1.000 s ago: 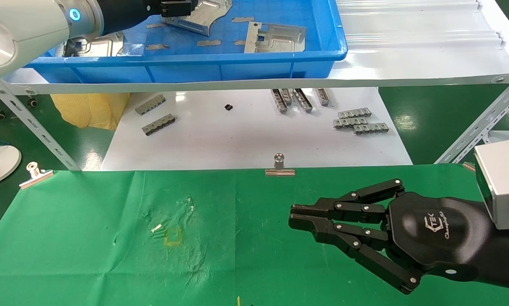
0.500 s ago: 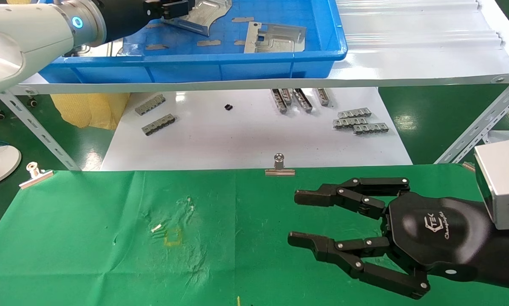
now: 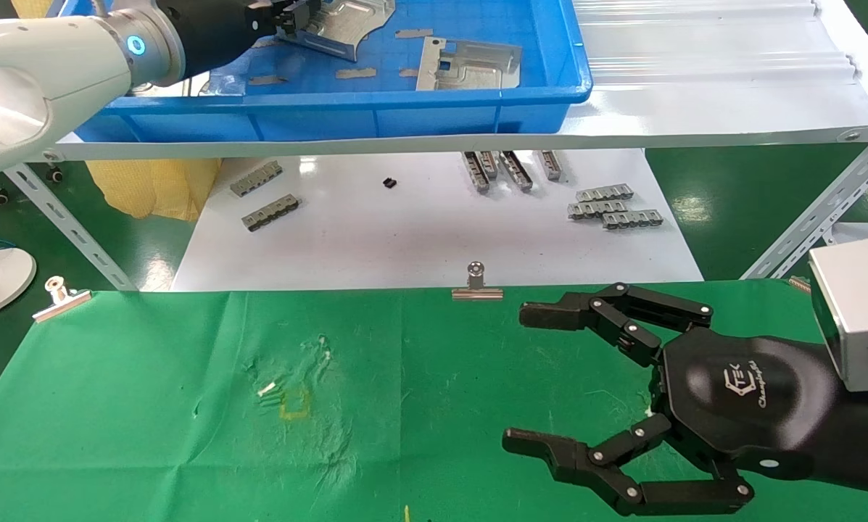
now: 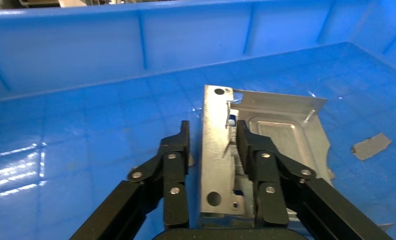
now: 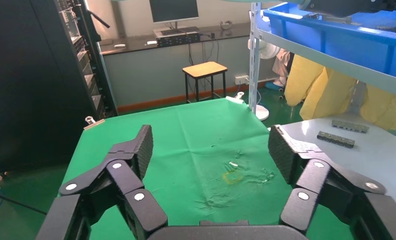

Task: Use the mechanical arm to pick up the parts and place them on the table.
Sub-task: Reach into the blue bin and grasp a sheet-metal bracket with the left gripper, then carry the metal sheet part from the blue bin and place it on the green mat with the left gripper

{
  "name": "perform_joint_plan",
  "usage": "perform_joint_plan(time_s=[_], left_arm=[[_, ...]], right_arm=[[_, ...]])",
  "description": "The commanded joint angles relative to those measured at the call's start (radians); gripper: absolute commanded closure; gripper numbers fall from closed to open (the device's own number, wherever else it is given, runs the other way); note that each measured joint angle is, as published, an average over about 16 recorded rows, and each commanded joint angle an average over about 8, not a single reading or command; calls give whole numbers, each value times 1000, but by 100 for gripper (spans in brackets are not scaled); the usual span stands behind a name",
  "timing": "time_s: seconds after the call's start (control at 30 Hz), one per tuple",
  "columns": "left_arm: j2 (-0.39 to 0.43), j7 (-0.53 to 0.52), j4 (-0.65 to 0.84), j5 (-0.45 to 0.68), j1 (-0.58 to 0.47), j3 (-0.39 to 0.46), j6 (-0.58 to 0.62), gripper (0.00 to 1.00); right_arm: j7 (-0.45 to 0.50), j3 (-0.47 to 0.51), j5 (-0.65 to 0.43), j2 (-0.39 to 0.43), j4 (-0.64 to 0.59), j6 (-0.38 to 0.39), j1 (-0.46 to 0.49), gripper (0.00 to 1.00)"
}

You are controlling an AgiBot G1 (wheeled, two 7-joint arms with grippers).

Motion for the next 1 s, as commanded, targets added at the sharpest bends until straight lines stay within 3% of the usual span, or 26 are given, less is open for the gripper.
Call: perform_joint_plan(time_s=[0.03, 0.7, 0.83, 1.0], left_arm=[[-1, 2, -4, 4, 0, 4, -5, 100], [-15, 99, -43, -21, -38, 4, 36, 100], [-38, 152, -56, -43, -44, -8, 115, 100], [-97, 241, -77, -72, -38, -24, 307, 100]], right_arm=[[0, 0, 0, 0, 0, 0, 0, 0], [0, 0, 0, 0, 0, 0, 0, 0], [0, 0, 0, 0, 0, 0, 0, 0], [0, 0, 0, 0, 0, 0, 0, 0]])
